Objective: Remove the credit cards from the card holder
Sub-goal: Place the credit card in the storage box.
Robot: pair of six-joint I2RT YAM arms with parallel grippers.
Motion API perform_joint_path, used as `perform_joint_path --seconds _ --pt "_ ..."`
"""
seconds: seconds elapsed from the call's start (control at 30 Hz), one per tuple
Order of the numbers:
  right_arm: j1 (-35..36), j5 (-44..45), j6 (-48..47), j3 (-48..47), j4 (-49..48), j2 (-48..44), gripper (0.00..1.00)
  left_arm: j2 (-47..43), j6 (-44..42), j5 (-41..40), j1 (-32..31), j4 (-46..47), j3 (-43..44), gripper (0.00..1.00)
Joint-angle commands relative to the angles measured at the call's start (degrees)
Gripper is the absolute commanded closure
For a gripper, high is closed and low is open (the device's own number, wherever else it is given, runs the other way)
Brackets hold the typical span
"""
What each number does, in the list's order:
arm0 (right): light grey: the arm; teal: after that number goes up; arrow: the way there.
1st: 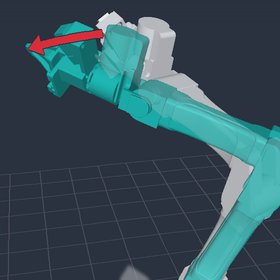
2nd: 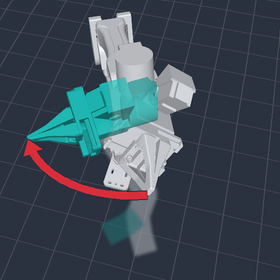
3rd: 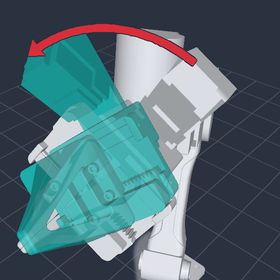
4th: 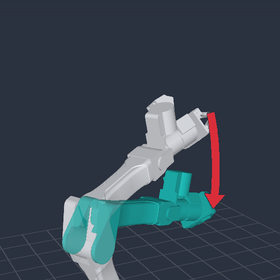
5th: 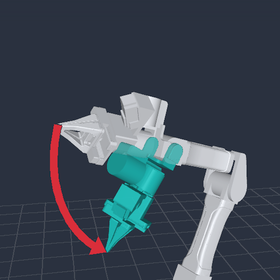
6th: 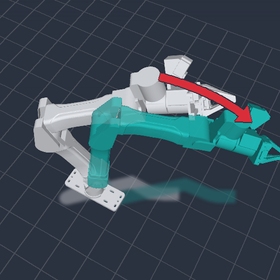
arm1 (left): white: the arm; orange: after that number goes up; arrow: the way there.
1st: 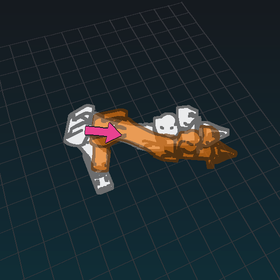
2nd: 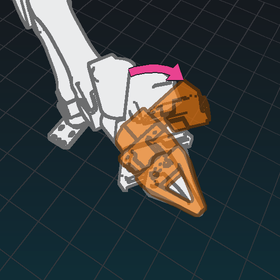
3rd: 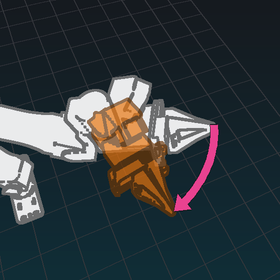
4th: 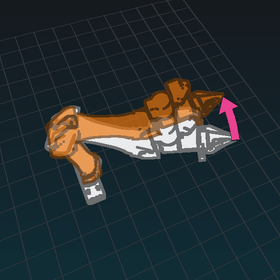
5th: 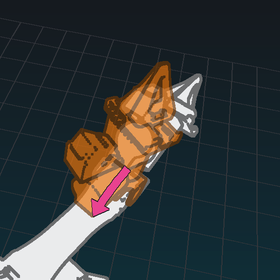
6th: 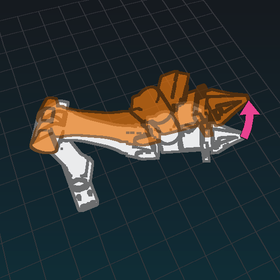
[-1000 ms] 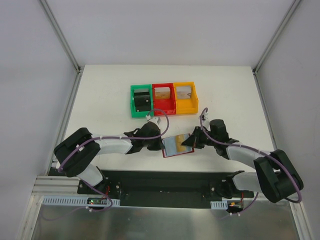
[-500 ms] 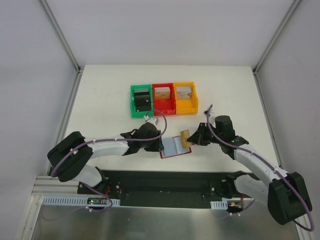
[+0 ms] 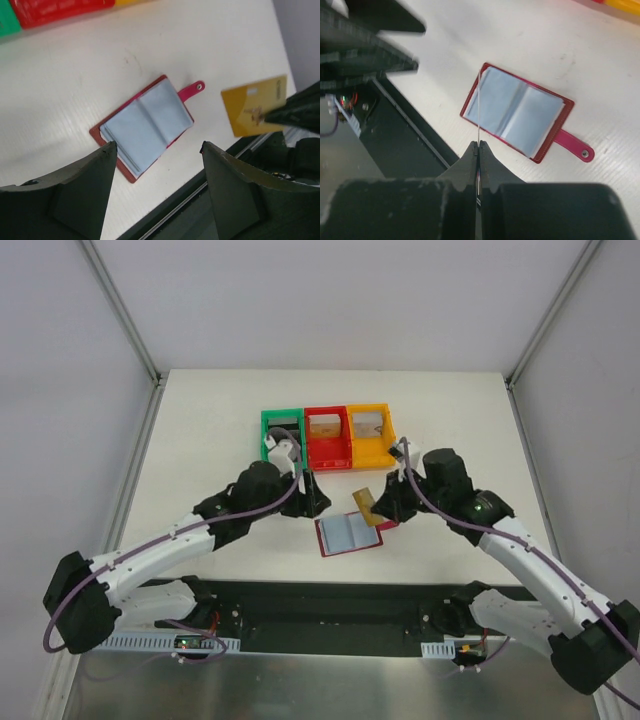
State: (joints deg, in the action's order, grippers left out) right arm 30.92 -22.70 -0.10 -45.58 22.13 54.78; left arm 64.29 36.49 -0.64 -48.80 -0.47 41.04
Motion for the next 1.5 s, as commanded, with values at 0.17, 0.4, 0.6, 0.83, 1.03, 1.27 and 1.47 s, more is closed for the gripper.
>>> perform_joint_path --seconds 0.17,0.4,0.6,0.83,1.03,1.27,1.47 --pt "7.8 -11.6 -14.8 -10.5 14.0 4.5 1.0 -14.2 -6.9 27.1 8.0 24.7 -10.8 0.34" --pt "9.7 -20.2 -15.3 -13.5 16.1 7.6 1.0 -12.3 -8.0 45.0 8.0 23.3 -8.8 0.38" --pt "11.6 -23.2 -15.8 -15.5 17.1 8.7 1.0 -10.6 -8.1 48.0 8.0 23.1 -7.9 0.39" --pt "12.4 -23.4 -15.3 -15.9 16.5 9.2 1.0 -8.0 -8.0 51.7 7.9 23.8 -6.8 0.52" --pt "12.8 -23.5 -15.5 -16.9 16.4 9.9 1.0 -6.2 -7.3 53.9 7.8 24.6 -6.3 0.63" --pt "12.9 -24.9 -15.3 -17.8 15.8 11.0 1.0 -6.0 -6.9 55.6 7.4 25.9 -6.7 0.65" --pt "12.9 -24.8 -15.2 -18.1 15.6 11.2 1.0 -7.0 -7.0 55.5 7.5 26.5 -7.4 1.0"
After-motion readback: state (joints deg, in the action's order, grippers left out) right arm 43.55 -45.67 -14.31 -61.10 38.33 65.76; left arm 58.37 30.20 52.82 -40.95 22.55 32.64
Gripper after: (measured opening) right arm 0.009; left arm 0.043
